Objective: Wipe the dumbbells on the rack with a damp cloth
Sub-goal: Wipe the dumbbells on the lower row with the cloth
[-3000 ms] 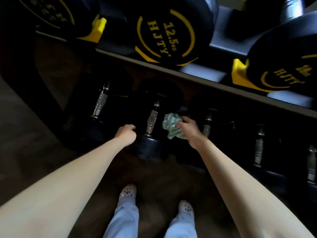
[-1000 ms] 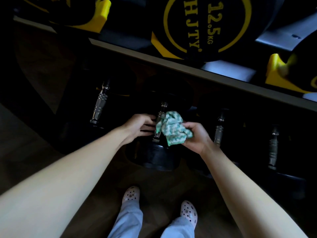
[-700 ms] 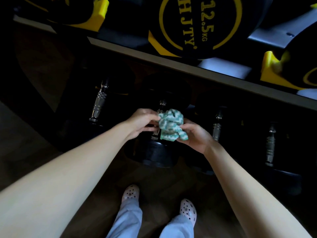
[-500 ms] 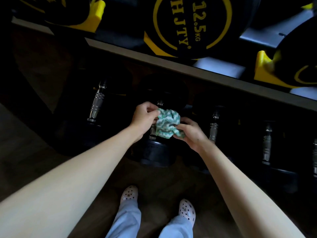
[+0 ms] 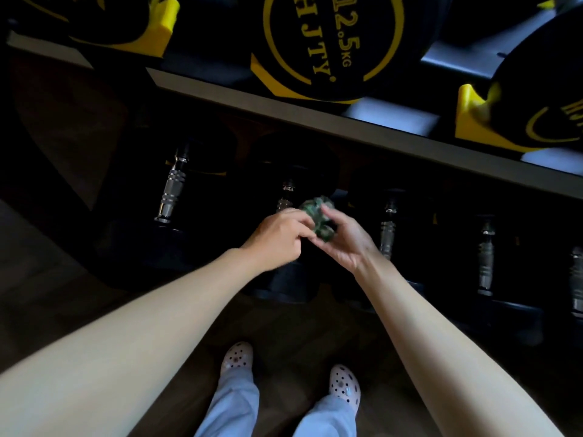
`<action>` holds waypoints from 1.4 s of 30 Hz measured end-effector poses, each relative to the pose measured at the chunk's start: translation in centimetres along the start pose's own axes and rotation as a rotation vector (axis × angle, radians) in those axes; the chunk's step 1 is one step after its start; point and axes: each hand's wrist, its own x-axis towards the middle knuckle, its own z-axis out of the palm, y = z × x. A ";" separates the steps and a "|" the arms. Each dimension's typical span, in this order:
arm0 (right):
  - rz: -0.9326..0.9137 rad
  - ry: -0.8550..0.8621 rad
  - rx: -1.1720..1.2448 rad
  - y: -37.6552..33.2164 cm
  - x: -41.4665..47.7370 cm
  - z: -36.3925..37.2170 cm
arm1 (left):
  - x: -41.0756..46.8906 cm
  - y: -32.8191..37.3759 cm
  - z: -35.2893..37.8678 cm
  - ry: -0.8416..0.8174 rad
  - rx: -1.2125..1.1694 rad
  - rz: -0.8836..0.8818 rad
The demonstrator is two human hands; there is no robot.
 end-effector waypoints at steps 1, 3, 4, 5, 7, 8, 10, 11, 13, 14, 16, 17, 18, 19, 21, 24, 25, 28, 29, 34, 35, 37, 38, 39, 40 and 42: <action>0.010 0.027 -0.052 0.0 0.3 0.1 | 0.1 0.1 -0.4 -0.050 -0.061 -0.050; 0.004 0.081 -0.135 0.0 1.1 0.1 | 0.5 0.1 -1.3 -0.072 -0.169 -0.137; -0.030 0.121 -0.172 -0.1 1.6 0.1 | 0.8 -0.1 -1.7 -0.035 -0.201 -0.191; -0.078 0.167 -0.212 -0.2 2.1 0.2 | 1.0 -0.5 -2.0 0.021 -0.209 -0.253; -0.172 0.286 -0.346 -0.3 3.4 -0.2 | 0.9 -1.9 -2.3 0.112 -0.205 -0.396; -0.213 0.354 -0.441 -0.3 3.9 -0.4 | 0.7 -2.8 -2.3 0.112 -0.195 -0.465; -0.307 0.471 -0.694 -0.2 5.3 -1.0 | -0.1 -4.6 -2.1 0.005 -0.159 -0.564; -0.360 0.503 -0.834 -0.1 5.7 -1.1 | -0.6 -5.2 -1.9 -0.063 -0.157 -0.588; -0.455 0.509 -1.048 0.4 6.4 -0.6 | -1.2 -6.1 -1.7 -0.127 -0.168 -0.624; -0.499 0.489 -1.105 0.7 6.9 -0.2 | -1.3 -6.4 -1.7 -0.121 -0.188 -0.654; -0.570 0.457 -1.176 1.4 7.9 0.9 | -1.2 -7.0 -1.6 -0.085 -0.244 -0.705; -0.596 0.450 -1.211 1.7 8.4 1.3 | -1.1 -7.1 -1.6 -0.078 -0.266 -0.714; -0.613 0.445 -1.241 1.9 8.8 1.5 | -1.0 -7.3 -1.6 -0.082 -0.283 -0.714; -0.617 0.442 -1.267 1.9 9.1 1.5 | -1.0 -7.4 -1.6 -0.091 -0.298 -0.709; -0.605 0.395 -1.294 1.8 9.3 1.2 | -1.0 -7.5 -1.7 -0.097 -0.332 -0.708; -0.532 0.245 -1.373 1.2 9.0 0.3 | -1.0 -7.8 -1.6 -0.077 -0.379 -0.734; -0.503 0.203 -1.427 1.1 8.6 0.3 | -1.0 -7.9 -1.6 -0.072 -0.395 -0.740; -0.462 0.104 -1.512 1.4 7.8 -0.1 | -1.1 -7.9 -1.7 -0.070 -0.441 -0.745; -0.426 0.074 -1.527 1.7 7.3 -0.2 | -1.1 -7.8 -1.8 -0.069 -0.449 -0.746; -0.246 -0.093 -1.597 2.4 5.8 -0.3 | -1.4 -7.7 -2.2 -0.037 -0.541 -0.792; -0.206 -0.109 -1.610 2.1 5.7 0.1 | -1.5 -7.6 -2.3 -0.018 -0.569 -0.799; -0.084 -0.125 -1.604 1.5 5.3 0.9 | -1.8 -7.4 -2.4 0.026 -0.636 -0.822; -0.032 -0.128 -1.581 1.3 5.2 1.4 | -1.9 -7.5 -2.3 0.050 -0.663 -0.836; 0.009 -0.132 -1.528 1.1 4.9 1.9 | -2.0 -7.6 -2.2 0.067 -0.680 -0.850; 0.047 -0.135 -1.437 0.9 4.5 2.3 | -2.0 -7.8 -2.2 0.070 -0.688 -0.864; 0.147 -0.165 -1.263 0.2 3.5 2.8 | -2.0 -8.1 -2.4 0.039 -0.691 -0.881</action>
